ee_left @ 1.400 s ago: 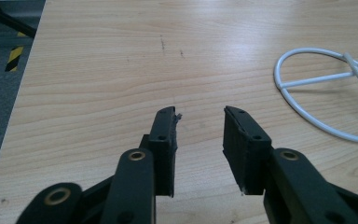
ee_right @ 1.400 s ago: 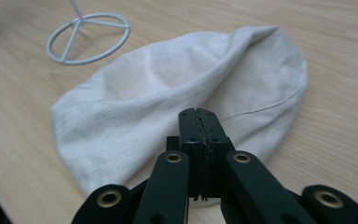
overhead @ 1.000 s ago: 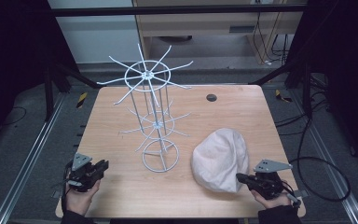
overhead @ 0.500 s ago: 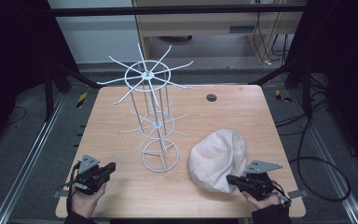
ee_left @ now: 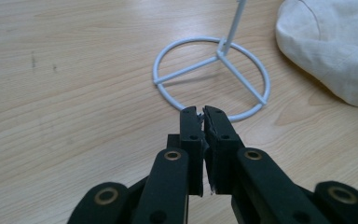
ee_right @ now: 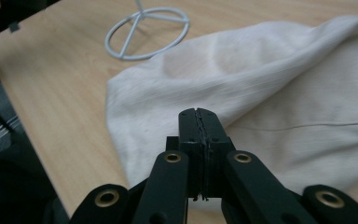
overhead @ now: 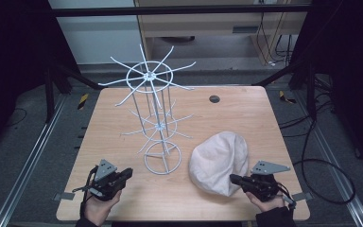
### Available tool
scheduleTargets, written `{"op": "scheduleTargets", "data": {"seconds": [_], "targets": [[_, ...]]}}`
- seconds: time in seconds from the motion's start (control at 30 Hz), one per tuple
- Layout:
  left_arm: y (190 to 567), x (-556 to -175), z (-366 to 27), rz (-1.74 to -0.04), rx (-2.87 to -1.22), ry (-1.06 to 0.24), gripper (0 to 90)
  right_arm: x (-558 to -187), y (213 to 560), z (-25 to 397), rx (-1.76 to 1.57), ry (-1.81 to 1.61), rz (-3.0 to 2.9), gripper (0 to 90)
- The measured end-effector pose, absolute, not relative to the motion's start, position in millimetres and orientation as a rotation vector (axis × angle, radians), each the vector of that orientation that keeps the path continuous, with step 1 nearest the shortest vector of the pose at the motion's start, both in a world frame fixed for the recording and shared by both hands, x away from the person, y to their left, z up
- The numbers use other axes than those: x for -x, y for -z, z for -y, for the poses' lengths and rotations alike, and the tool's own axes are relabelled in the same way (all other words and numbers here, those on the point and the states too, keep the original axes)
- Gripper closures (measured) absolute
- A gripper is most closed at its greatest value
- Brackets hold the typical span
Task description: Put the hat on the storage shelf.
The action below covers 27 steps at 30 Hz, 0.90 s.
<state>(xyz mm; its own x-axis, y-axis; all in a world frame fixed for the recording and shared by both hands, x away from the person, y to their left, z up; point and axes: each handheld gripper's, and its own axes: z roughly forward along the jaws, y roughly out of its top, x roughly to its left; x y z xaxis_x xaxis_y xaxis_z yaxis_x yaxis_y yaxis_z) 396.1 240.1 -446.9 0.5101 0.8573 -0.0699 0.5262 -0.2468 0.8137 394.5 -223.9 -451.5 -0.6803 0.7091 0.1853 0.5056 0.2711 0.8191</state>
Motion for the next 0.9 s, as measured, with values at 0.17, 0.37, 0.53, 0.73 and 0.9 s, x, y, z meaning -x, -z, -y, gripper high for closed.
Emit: {"op": "scheduleTargets", "data": {"seconds": [0.17, 0.37, 0.53, 0.73, 0.9], "targets": [[446, -395, -227, -1.114, -1.913, -0.474, 85.9, -404, 449, 235, -1.174, -1.372, -2.235, 90.0], [443, -395, -211, -1.064, -1.927, -0.494, 85.2, -415, 445, 240, -1.182, -1.384, -2.179, 90.0], [444, -395, -197, -1.035, -1.953, -0.494, 85.2, -423, 443, 246, -1.200, -1.380, -2.133, 90.0], [441, -393, -181, -0.988, -1.972, -0.503, 84.8, -437, 440, 254, -1.229, -1.392, -2.083, 90.0], [439, -394, -164, -0.960, -1.970, -0.481, 84.6, -449, 438, 255, -1.235, -1.386, -2.068, 90.0]]}}
